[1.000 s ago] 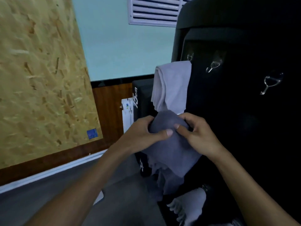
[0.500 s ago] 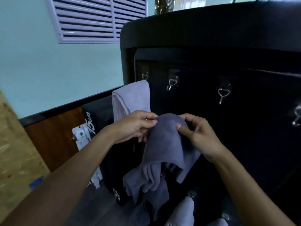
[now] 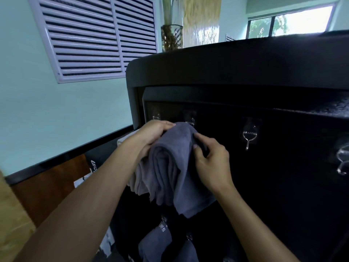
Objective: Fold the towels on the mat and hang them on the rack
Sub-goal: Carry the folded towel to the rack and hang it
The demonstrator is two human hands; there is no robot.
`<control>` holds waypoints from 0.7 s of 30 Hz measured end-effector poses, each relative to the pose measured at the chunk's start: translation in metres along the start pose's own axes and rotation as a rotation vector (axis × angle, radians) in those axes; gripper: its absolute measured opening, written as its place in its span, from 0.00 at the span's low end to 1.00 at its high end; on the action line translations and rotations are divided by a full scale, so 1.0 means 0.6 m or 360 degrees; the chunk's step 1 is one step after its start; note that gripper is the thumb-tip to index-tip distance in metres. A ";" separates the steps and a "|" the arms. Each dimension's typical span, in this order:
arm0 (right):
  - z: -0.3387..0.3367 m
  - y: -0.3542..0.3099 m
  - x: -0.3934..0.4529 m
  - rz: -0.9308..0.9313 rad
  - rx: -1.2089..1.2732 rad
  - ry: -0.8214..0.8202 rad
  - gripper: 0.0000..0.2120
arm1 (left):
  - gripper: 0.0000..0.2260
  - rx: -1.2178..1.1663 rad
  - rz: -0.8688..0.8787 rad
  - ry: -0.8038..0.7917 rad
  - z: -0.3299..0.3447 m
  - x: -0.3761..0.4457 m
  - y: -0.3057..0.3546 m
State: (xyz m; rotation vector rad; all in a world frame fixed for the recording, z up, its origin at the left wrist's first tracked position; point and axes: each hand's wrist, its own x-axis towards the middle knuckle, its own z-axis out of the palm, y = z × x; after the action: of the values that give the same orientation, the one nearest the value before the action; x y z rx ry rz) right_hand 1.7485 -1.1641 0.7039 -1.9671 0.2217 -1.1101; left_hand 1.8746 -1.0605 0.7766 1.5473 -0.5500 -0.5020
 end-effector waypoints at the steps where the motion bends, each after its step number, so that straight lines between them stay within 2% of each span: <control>1: 0.005 0.004 -0.003 -0.0003 -0.0067 0.0030 0.16 | 0.07 0.0068 -0.0038 -0.0008 0.000 0.006 -0.004; 4: 0.014 0.010 -0.015 0.0056 -0.0126 0.0078 0.16 | 0.02 0.0158 -0.0022 0.0128 0.006 0.001 -0.019; 7: 0.019 0.015 -0.021 0.0067 -0.0161 0.0123 0.16 | 0.04 0.0463 0.0276 0.0353 0.006 -0.013 -0.035; 8: 0.020 0.016 -0.021 0.0067 -0.0169 0.0129 0.16 | 0.08 0.0602 0.0370 0.0361 0.005 -0.019 -0.036; 10: 0.025 0.014 -0.021 0.0081 -0.0174 0.0111 0.16 | 0.15 0.0771 0.0406 0.0234 0.002 -0.031 -0.030; 13: 0.038 0.010 -0.034 0.0008 -0.0487 0.0146 0.17 | 0.12 0.1007 0.0358 -0.0089 -0.004 -0.039 -0.025; 15: 0.043 0.009 -0.039 -0.0076 -0.0717 0.0185 0.20 | 0.13 0.1085 0.0354 -0.0188 -0.008 -0.034 -0.026; 17: 0.040 0.007 -0.037 0.0000 -0.0567 0.0043 0.22 | 0.12 0.0982 0.0325 -0.0261 -0.014 -0.030 -0.026; 19: 0.038 0.008 -0.036 0.0161 -0.0246 -0.0119 0.25 | 0.11 0.0809 0.0251 -0.0384 -0.021 -0.029 -0.021; 21: 0.042 0.009 -0.039 0.0241 -0.0055 -0.0128 0.30 | 0.11 0.0734 0.0181 -0.0469 -0.026 -0.025 -0.014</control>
State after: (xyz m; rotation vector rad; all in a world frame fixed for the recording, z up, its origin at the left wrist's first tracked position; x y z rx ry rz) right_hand 1.7551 -1.1407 0.6792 -1.9859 0.3424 -0.9336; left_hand 1.8729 -1.0386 0.7689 1.8758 -1.0301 -0.5439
